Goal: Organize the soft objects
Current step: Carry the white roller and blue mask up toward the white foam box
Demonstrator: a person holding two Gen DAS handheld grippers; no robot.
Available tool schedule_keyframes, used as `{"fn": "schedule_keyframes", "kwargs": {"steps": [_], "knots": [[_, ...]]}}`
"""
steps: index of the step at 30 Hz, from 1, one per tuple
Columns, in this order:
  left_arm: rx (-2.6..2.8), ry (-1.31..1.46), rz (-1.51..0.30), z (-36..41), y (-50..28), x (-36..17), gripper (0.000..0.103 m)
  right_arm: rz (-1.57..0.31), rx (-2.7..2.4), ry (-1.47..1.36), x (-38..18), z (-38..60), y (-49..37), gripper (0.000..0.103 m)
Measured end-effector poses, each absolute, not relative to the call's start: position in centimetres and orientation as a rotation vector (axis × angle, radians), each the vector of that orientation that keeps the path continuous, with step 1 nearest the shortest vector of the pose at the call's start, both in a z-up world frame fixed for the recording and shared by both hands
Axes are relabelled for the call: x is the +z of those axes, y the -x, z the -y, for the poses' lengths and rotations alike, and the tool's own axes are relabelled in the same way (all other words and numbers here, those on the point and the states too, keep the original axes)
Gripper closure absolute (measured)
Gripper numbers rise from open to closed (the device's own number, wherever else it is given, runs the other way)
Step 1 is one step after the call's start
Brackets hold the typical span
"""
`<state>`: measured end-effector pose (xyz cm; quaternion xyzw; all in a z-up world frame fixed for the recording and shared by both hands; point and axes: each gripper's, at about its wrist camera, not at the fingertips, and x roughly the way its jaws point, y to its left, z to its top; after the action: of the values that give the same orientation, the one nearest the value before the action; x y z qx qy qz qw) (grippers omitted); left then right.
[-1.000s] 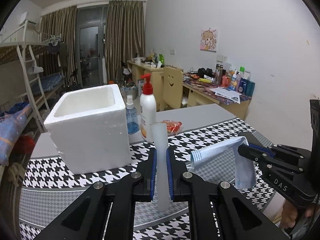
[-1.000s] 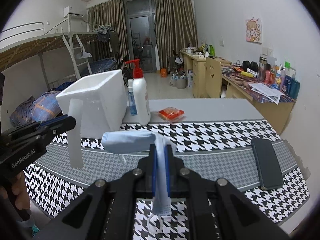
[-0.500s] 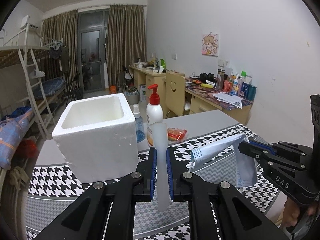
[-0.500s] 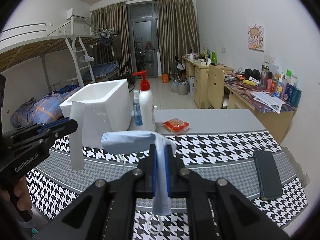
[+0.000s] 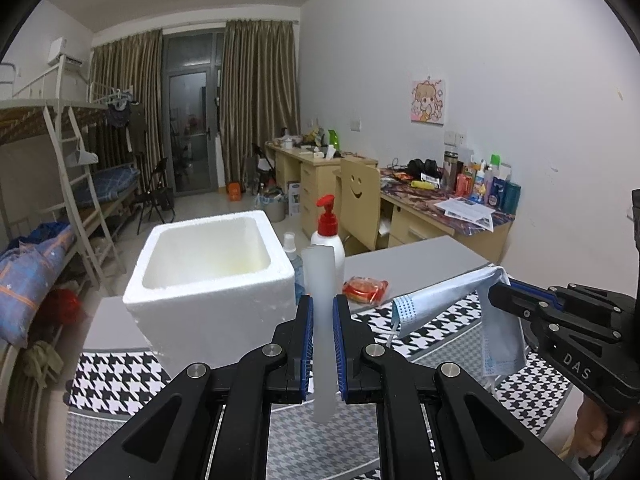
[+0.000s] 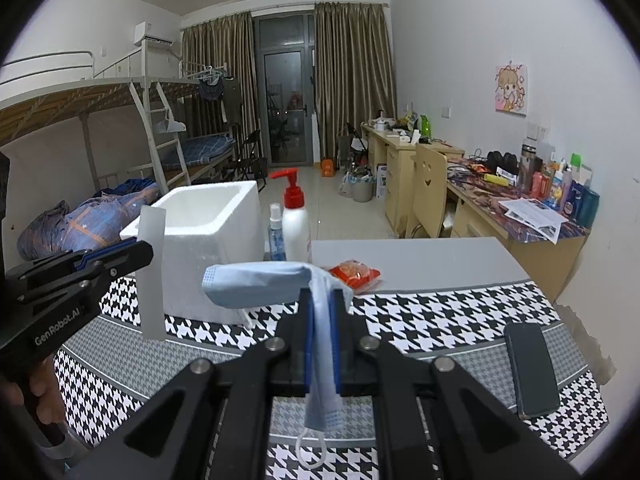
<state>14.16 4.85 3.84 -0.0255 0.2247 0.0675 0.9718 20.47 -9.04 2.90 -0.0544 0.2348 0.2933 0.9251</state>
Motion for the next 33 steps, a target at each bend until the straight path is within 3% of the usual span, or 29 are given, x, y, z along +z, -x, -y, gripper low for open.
{"fn": "schedule_keyframes", "kwargs": {"steps": [33], "knots": [[0.212,0.017,-0.395,-8.5,-18.8,7.5,0.092,-0.419,0.635,0.122,7.5,4.6,-22.4,0.092]]}}
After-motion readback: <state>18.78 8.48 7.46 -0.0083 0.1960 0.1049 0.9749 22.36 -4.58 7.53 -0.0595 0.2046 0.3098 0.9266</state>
